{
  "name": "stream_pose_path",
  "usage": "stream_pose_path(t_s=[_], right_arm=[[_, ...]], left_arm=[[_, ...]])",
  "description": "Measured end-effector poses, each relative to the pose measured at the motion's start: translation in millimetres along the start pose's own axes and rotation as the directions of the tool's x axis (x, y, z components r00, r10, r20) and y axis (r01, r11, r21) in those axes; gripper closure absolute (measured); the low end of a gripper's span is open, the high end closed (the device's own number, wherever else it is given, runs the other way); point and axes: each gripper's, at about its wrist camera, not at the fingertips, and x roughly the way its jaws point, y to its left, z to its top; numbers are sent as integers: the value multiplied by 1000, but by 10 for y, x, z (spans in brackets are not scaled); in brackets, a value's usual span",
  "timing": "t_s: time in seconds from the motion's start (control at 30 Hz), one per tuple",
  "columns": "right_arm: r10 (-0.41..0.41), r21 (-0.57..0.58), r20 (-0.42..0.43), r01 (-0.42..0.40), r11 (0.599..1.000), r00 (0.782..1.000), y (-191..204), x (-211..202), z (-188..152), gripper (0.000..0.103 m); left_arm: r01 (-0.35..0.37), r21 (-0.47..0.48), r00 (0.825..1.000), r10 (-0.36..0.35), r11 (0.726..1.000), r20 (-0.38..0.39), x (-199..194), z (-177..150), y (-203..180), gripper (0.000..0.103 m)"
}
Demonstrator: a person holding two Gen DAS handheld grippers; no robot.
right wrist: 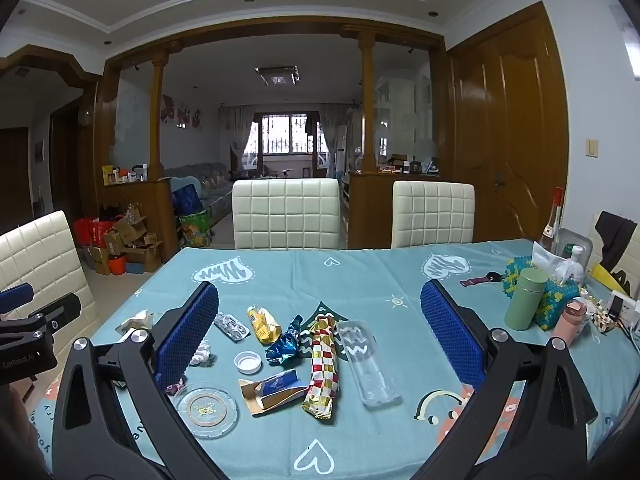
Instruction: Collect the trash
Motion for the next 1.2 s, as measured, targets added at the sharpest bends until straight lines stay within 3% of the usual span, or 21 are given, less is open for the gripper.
stream_pose_path(t_s=[1.2], right_arm=[[1, -1, -13, -1, 1000, 1000, -11, 11, -11, 3]], left_arm=[[5, -2, 1000, -5, 1000, 4, -39, 9, -29, 6]])
